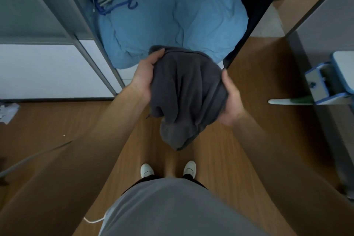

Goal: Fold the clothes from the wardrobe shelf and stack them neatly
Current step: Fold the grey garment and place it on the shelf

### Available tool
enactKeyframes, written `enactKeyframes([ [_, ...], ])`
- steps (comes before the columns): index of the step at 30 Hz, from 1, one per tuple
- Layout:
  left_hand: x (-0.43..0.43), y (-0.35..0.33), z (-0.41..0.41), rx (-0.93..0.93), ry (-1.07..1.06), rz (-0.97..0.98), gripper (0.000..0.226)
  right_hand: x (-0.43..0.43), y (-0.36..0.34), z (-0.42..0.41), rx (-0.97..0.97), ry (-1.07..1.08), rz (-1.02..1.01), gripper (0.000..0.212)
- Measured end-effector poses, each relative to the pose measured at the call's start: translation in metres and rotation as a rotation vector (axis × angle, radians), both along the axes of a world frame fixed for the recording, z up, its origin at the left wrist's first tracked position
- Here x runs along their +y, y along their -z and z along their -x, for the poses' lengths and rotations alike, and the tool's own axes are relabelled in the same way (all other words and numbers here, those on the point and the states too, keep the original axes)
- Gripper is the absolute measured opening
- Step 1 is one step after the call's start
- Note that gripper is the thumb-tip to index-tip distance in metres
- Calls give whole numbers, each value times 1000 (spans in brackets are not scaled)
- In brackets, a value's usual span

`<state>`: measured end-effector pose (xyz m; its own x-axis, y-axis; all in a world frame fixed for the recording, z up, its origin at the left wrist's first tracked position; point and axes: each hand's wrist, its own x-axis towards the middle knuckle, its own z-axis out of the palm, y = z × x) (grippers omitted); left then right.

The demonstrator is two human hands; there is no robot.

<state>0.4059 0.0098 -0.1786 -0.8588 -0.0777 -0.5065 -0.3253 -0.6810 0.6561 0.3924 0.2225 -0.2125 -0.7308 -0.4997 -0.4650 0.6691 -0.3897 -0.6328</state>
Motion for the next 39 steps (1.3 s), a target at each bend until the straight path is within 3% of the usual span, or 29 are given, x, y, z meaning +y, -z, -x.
enactKeyframes([
  [5, -19, 0, 4, -31, -26, 70, 47, -18, -4, -13, 195, -71, -218, 24],
  [9, -39, 19, -8, -10, 35, 34, 48, -27, -12, -9, 224, 34, -179, 25],
  [15, -57, 77, -54, 78, 259, -28, 66, -35, -24, 5, 3, 172, -13, 41],
  [19, -33, 78, -57, 107, 341, -38, 101, -35, -24, 9, -65, 180, 17, 36],
  [25, -8, 57, -25, 68, 81, 214, 20, -31, -25, 19, -100, 33, -290, 28],
  [27, -9, 49, -18, 18, -7, 200, 19, -20, -25, 27, -146, 24, -366, 25],
  [32, -11, 27, -13, -63, -71, -35, 31, 10, -9, 24, -103, 192, -283, 30],
  [39, -16, 18, -10, -31, -54, -121, 37, -19, 17, -11, 121, 10, -208, 51],
])
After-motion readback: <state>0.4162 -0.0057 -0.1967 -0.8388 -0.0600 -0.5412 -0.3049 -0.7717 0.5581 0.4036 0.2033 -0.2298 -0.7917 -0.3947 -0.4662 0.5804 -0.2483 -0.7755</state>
